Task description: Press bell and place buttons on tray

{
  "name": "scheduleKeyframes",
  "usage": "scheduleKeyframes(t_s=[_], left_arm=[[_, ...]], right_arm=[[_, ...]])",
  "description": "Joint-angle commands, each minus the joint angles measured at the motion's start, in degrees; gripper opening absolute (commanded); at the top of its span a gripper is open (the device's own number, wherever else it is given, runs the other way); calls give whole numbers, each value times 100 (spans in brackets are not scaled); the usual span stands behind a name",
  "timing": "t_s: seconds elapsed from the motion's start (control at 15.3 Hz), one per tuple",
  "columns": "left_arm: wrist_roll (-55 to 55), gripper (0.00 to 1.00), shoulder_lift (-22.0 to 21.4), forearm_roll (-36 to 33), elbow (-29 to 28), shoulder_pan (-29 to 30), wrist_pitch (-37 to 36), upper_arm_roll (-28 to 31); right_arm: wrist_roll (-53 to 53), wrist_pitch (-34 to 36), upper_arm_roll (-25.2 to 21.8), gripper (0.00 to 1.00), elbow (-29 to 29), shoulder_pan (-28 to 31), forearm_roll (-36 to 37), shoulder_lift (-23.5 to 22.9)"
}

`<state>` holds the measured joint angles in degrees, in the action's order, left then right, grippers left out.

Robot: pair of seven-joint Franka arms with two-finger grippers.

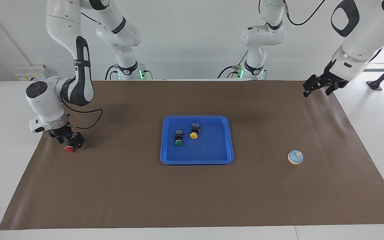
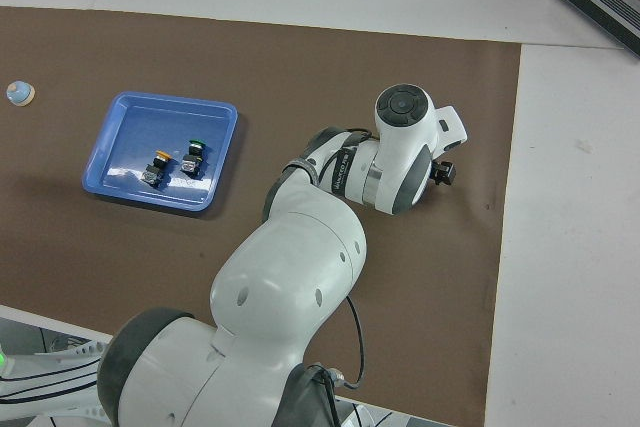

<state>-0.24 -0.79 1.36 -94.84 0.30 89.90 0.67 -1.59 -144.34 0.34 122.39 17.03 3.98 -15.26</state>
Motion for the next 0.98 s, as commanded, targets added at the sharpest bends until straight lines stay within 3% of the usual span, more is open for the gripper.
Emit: scheduleKeyframes(t_s=[0.0, 0.07, 0.13, 0.26, 0.39, 0.65, 0.91], left_arm=[[-20, 100, 0, -57, 79, -21, -95, 21], [-20, 100, 0, -49, 79, -21, -95, 21], [-20, 100, 0, -49, 79, -21, -95, 21], [-20, 100, 0, -49, 79, -21, -95, 21], [-20, 100, 0, -49, 79, -12, -95, 21], [-20, 100, 0, -57, 79, -21, -95, 21], [-20, 100, 0, -57, 79, -21, -95, 21]], right_arm=[[194, -121, 89, 100, 144, 108, -46, 41], [202, -121, 89, 96, 153, 108, -46, 41], [203, -112, 89, 83, 153, 108, -46, 41], [211, -86, 98, 38, 153, 108, -46, 49], [229, -59, 98, 0, 153, 99, -46, 49], [352, 63, 115, 0, 66, 11, -46, 93], [247, 1168, 230, 0, -863, -330, -64, 120]])
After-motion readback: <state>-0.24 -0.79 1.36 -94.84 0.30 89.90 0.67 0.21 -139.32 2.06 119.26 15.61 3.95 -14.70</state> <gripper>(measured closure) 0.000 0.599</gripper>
